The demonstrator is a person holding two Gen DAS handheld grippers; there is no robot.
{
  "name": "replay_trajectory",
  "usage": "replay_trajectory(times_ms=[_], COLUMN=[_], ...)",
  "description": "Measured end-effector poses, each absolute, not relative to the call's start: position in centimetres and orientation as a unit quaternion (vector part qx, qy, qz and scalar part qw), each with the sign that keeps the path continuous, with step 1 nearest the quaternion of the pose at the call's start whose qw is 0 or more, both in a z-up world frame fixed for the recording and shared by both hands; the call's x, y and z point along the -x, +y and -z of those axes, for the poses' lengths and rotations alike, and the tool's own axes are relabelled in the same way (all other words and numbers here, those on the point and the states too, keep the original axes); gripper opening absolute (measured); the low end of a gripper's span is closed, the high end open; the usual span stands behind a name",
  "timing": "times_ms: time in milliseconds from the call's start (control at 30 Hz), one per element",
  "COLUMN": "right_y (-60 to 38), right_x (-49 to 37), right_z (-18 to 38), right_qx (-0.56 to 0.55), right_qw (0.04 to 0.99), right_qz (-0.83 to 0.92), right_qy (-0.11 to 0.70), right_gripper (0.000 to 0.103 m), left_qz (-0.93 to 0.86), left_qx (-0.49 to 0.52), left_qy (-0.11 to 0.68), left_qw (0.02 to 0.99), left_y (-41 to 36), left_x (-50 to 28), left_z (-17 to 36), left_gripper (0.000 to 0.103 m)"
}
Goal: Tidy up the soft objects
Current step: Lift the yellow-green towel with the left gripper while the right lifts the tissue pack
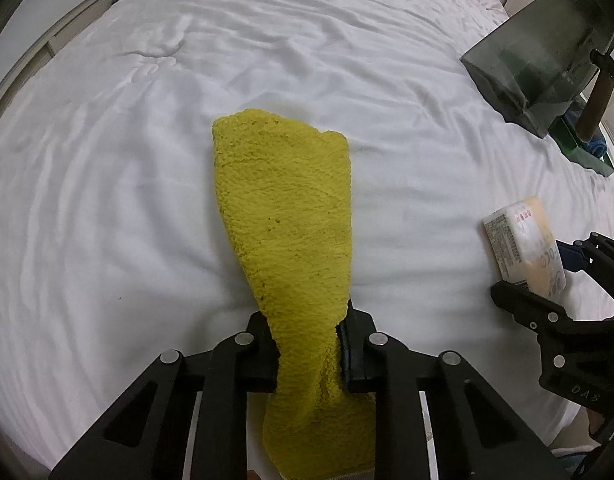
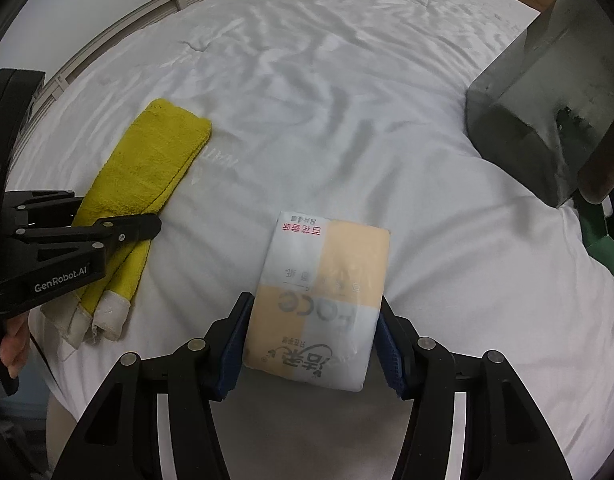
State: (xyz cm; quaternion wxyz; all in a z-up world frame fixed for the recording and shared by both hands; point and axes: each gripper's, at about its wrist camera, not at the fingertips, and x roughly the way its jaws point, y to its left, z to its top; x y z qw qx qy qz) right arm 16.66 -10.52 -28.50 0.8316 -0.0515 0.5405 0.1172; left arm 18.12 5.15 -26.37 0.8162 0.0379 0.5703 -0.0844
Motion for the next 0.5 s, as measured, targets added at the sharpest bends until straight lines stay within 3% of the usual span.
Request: replay_trajectory(times_ms=[500], right_y=[-10.5], right_x=[-16.2], right_z=[28.4], right_qx=[0.065], right_qw=[0.833], right_qz=[-0.118], right_qy=[0.536], right_gripper=[0.054], left_qz=[0.063], left_qx=[-0.065], left_qy=[0.559], left_qw=[0.825], left_y=[4.5], left_x=[-17.0], left_z=[25.8], left_gripper=[0.017])
